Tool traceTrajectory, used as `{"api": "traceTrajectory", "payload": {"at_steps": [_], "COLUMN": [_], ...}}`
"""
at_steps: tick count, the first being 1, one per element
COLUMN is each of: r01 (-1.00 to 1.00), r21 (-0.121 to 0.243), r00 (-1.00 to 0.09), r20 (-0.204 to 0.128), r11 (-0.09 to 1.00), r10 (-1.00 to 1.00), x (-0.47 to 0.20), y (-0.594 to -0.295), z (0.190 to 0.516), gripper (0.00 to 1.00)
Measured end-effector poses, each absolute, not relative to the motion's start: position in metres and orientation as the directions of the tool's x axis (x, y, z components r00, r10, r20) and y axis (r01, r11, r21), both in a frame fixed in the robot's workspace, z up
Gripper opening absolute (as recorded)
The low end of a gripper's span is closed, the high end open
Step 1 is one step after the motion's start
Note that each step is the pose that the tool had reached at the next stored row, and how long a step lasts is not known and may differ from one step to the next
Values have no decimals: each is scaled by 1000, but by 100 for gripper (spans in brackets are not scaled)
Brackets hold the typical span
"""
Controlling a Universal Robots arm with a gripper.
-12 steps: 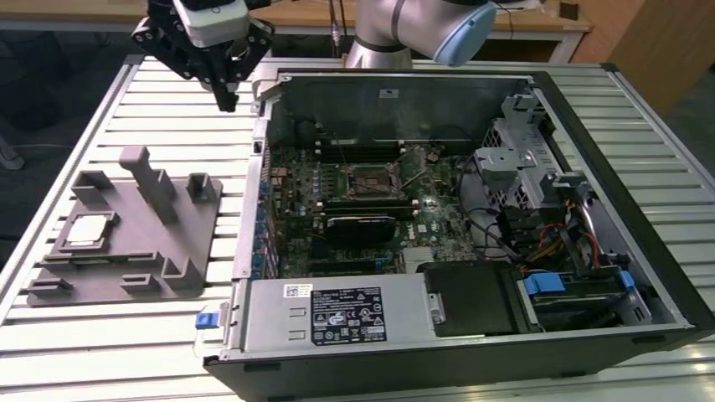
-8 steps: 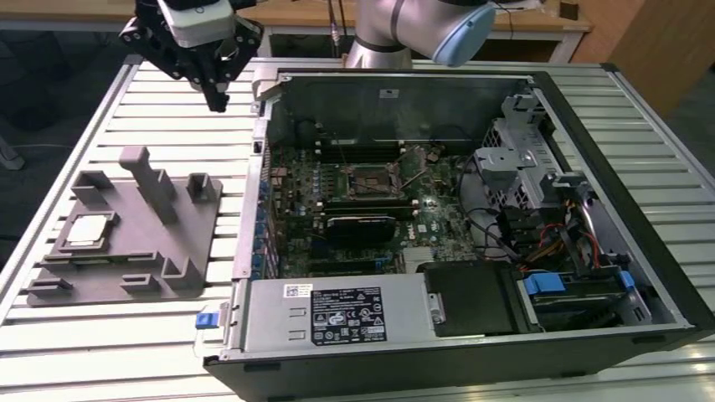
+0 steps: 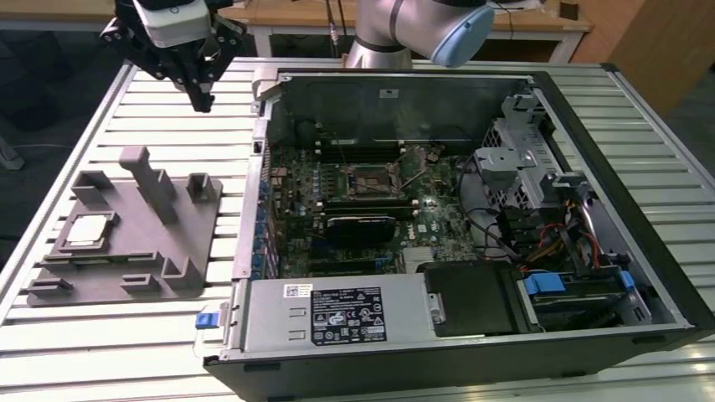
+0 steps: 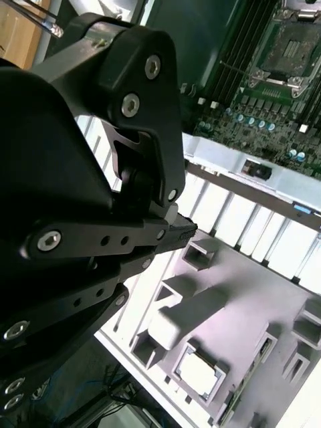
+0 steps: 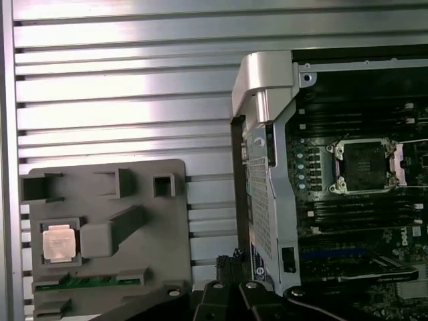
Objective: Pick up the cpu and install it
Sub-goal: 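Reach for the cpu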
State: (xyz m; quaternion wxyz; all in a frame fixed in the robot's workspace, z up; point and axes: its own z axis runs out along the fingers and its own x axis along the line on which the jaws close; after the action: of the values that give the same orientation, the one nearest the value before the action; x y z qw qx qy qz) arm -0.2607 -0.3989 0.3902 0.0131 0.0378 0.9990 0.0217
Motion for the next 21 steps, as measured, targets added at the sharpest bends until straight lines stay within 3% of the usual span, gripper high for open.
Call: {"api": "traceTrajectory", "payload": {"at_steps": [21], "r01": [75], "r21": [44], "r00": [-997], "r20": [-24], "r11": [996], "r10": [76], "x": [-303], "y": [-399], "z": [389], "gripper": [11]}}
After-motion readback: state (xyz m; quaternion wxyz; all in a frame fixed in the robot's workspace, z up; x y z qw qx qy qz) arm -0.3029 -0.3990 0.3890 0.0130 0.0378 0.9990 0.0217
